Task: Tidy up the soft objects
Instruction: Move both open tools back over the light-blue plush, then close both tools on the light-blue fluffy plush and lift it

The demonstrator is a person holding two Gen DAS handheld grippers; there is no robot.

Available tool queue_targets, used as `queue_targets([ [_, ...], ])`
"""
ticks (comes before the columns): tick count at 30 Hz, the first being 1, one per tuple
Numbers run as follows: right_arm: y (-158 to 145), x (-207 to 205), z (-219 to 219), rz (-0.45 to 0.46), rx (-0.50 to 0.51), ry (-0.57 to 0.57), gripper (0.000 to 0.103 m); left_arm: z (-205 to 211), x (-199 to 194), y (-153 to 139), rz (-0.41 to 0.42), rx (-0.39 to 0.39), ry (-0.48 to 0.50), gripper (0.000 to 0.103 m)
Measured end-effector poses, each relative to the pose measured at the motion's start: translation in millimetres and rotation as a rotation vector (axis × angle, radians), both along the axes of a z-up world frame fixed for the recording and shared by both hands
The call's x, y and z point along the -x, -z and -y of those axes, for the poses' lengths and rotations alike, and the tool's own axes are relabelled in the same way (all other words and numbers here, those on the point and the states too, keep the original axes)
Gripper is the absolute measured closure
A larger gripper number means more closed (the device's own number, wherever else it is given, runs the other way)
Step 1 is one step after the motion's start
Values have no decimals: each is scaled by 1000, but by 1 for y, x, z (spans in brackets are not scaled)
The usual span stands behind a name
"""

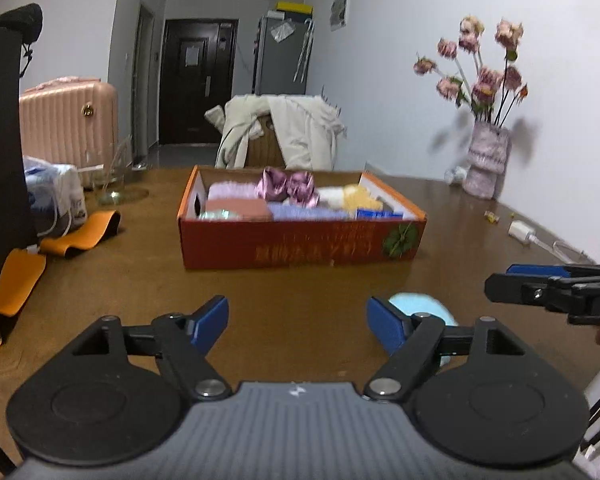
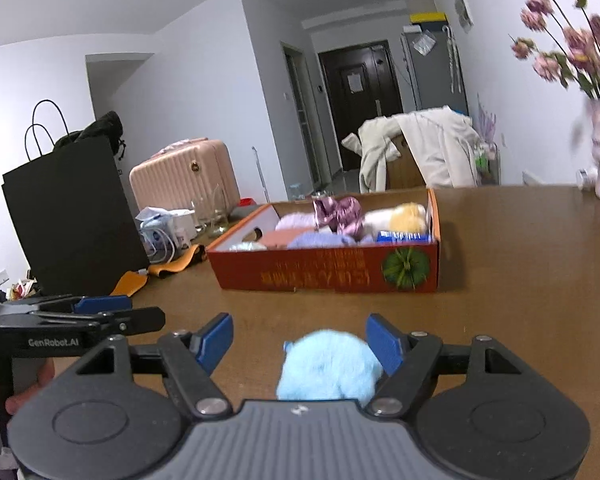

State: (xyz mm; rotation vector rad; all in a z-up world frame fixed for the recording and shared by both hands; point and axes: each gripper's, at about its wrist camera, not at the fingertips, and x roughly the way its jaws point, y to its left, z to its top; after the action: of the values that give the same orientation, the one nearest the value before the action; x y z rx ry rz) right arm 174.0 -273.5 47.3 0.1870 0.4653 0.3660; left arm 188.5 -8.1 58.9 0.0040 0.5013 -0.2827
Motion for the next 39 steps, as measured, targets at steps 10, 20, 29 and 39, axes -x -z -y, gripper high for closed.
queue_targets([
  [10, 17, -6, 4, -33, -19, 29, 30, 27, -12, 13, -40, -21, 58, 22],
  [20, 60, -49, 17, -171, -115, 49, 40, 65, -45, 47, -179, 28, 215, 39],
  [29, 79, -76, 17, -227, -157, 23, 48, 74, -68, 65, -247, 92, 282, 67],
  [39, 78, -80, 19, -220, -156, 20, 75, 73, -73, 68, -252, 113, 275, 70],
])
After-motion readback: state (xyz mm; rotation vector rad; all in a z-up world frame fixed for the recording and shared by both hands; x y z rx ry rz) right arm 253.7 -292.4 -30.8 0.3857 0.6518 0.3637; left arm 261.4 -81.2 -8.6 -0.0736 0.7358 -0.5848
